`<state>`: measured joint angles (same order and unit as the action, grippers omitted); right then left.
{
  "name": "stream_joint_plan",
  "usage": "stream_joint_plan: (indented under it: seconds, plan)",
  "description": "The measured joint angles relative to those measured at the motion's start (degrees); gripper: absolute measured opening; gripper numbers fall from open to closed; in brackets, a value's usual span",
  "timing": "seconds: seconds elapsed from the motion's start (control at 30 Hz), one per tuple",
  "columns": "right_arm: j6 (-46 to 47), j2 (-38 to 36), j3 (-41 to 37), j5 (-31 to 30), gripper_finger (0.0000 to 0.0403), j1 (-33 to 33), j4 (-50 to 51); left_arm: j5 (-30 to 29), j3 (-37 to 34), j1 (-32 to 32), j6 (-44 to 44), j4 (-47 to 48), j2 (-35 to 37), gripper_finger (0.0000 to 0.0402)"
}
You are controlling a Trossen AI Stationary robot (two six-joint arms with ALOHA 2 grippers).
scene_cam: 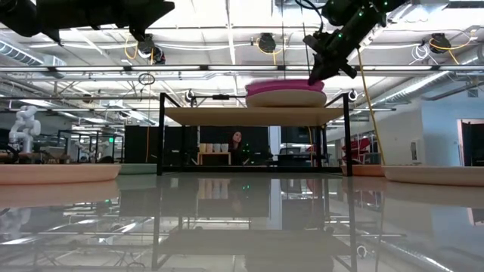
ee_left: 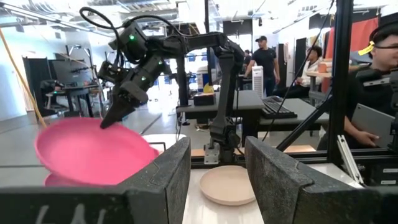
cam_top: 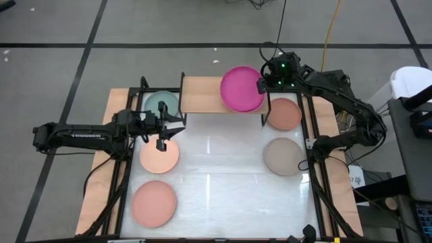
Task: Place and stack plates onto a shelf
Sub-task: Stack the pink plate on top of the pink plate on the shelf
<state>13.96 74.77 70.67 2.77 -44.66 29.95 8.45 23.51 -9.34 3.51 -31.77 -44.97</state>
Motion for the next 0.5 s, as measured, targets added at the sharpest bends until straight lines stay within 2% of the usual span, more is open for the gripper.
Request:
stream_joint_plan:
  seconds: [0.2,0.4,0.5]
  plan:
    - [-1.37,0.06,-1.3,-0.04,0.0043,0.0,-2.5,0.0,0.0,0.01,-0.64,0.0,-0.01,0.0159]
    - [-2.73,-0.5,-1.32,0.4,0.0102,0.25,-4.57,0.0,0.0,0.02,-0.64,0.02,0.0,0.0159]
    - [-4.73,-2.01,-1.32,2.43,0.0133,1.41,-9.61,-0.02,0.0,0.0,-0.62,0.04,-0.02,0.0159]
